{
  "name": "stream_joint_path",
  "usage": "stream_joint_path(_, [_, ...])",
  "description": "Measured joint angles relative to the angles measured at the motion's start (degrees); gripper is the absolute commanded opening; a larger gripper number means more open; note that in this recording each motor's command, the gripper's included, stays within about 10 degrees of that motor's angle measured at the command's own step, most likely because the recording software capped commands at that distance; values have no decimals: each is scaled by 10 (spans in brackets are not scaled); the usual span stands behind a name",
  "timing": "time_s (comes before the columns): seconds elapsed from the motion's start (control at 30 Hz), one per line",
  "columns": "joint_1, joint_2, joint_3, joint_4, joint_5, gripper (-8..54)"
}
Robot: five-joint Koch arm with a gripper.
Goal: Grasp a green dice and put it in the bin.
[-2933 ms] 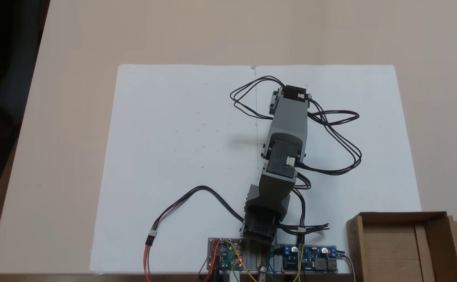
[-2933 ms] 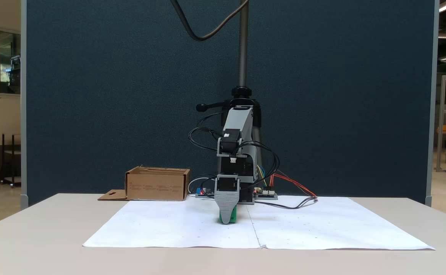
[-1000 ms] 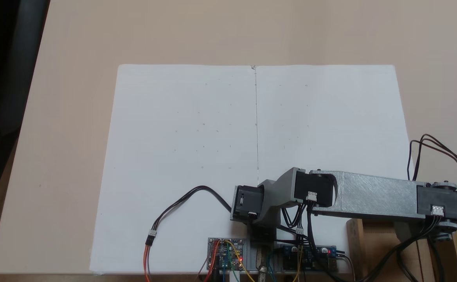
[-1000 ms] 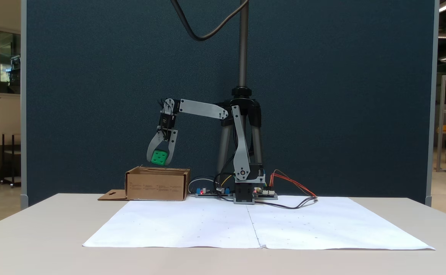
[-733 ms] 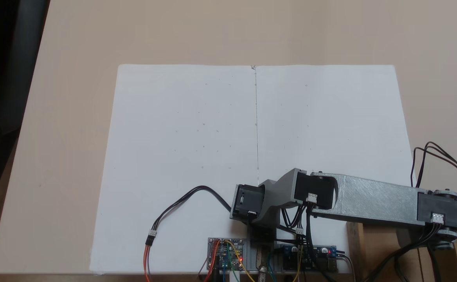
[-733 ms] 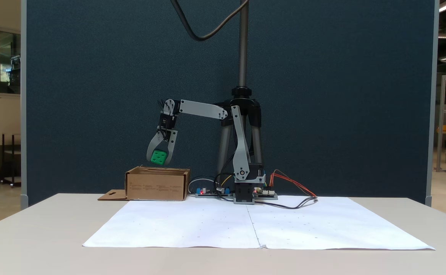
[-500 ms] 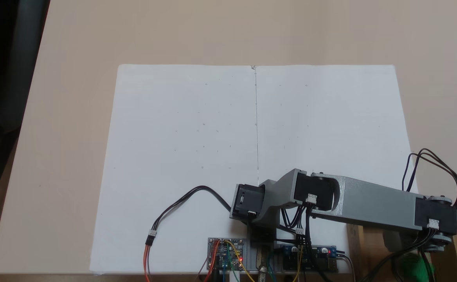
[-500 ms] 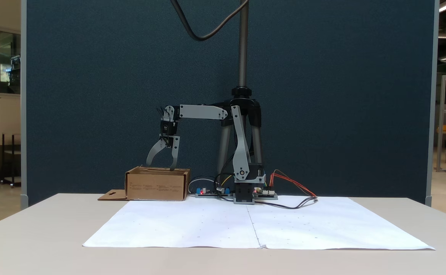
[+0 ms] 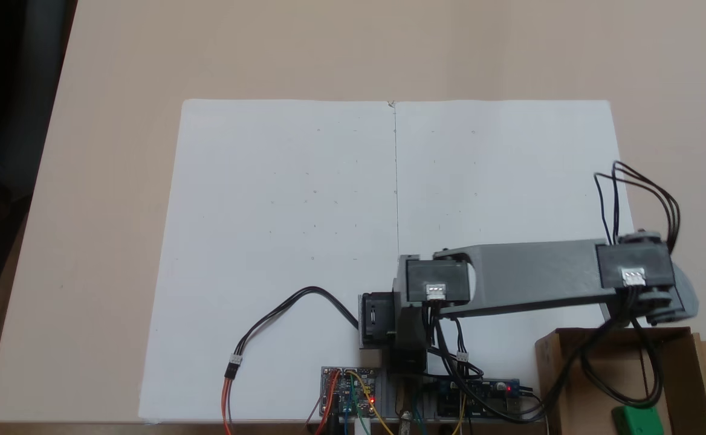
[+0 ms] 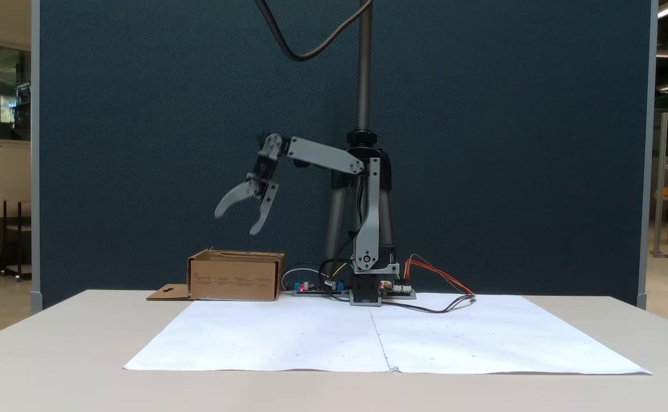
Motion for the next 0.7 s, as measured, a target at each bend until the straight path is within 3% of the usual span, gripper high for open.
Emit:
stream_joint_path(0.23, [-233, 78, 0, 27, 56, 434])
stream_joint_path(0.7, [-742, 75, 1, -95, 134, 436])
